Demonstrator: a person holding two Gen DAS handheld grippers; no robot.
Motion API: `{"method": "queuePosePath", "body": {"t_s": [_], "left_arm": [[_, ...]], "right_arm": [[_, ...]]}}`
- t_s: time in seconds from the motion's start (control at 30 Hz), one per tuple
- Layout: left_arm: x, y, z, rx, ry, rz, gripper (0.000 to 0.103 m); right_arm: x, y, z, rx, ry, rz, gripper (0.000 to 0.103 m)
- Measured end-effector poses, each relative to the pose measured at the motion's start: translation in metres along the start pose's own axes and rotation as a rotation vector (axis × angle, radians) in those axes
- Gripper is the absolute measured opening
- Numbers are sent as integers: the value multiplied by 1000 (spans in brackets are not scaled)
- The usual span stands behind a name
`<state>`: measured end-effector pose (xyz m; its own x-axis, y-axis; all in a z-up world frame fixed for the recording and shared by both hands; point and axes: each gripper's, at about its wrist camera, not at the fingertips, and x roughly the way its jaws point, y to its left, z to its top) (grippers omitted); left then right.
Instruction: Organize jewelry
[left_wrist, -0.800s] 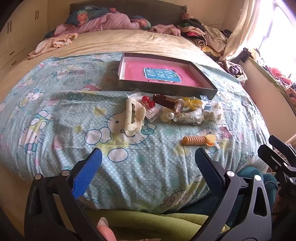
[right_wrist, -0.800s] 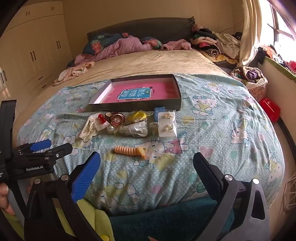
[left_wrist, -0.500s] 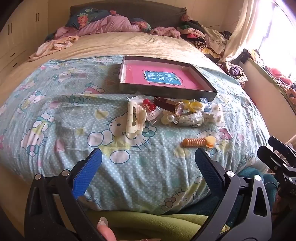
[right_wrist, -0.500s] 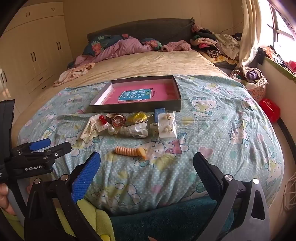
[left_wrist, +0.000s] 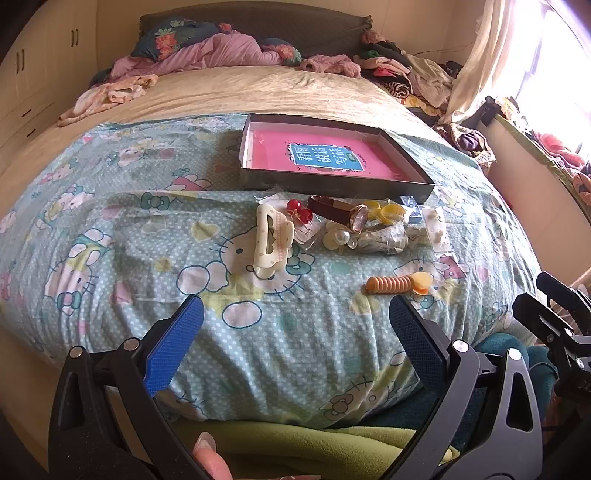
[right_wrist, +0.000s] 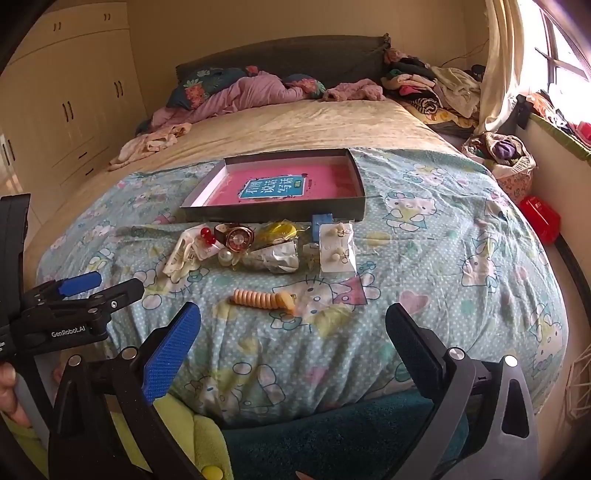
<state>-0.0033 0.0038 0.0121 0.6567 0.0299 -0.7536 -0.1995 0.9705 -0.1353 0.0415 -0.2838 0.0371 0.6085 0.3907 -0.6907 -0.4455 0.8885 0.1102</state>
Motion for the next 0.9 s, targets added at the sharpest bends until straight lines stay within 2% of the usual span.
{"method": "queuePosePath", "body": {"t_s": [0.9], "left_arm": [[-4, 1, 6, 12, -10, 1, 94]], "right_arm": [[-1, 6, 0, -12, 4, 9, 99]]}}
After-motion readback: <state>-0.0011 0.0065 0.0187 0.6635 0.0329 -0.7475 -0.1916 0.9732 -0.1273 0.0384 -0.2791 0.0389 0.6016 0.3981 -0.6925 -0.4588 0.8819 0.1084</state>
